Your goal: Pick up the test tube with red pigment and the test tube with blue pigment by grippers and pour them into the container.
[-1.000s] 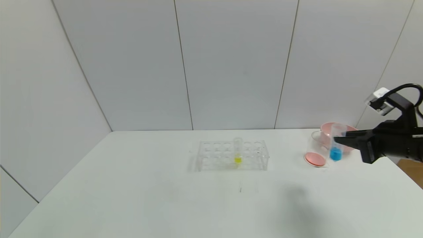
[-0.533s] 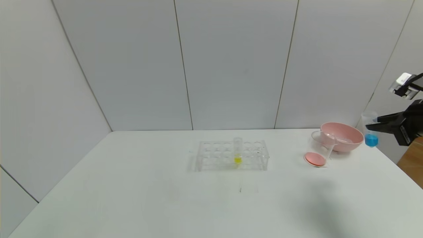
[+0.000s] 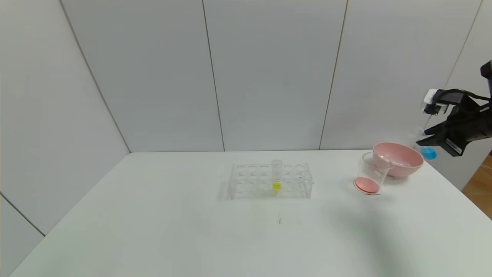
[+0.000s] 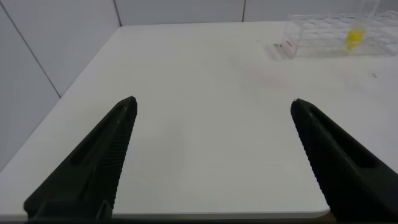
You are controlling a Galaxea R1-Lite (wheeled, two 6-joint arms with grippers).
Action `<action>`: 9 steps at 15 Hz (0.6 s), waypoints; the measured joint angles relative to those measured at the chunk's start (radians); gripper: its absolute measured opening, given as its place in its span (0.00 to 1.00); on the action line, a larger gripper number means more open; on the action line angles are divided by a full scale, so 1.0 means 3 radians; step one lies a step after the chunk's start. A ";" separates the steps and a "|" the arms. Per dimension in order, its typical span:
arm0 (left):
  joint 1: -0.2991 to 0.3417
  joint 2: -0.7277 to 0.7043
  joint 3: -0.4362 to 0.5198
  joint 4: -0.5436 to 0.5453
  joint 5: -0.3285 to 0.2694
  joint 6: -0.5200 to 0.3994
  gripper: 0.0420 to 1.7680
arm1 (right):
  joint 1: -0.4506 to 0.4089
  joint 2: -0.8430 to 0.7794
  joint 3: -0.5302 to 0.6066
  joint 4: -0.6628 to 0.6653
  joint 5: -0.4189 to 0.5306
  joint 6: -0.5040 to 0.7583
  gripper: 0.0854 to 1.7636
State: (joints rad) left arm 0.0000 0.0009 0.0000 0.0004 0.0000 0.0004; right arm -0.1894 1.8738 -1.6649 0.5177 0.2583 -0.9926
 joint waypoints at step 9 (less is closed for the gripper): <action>0.0000 0.0000 0.0000 -0.0001 0.0000 -0.0001 1.00 | 0.0238 0.0449 -0.1094 0.1005 -0.0640 -0.0306 0.23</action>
State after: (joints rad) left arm 0.0000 0.0009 0.0000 0.0000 0.0000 0.0000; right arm -0.1179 2.0085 -1.9932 0.8191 0.0662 -1.0845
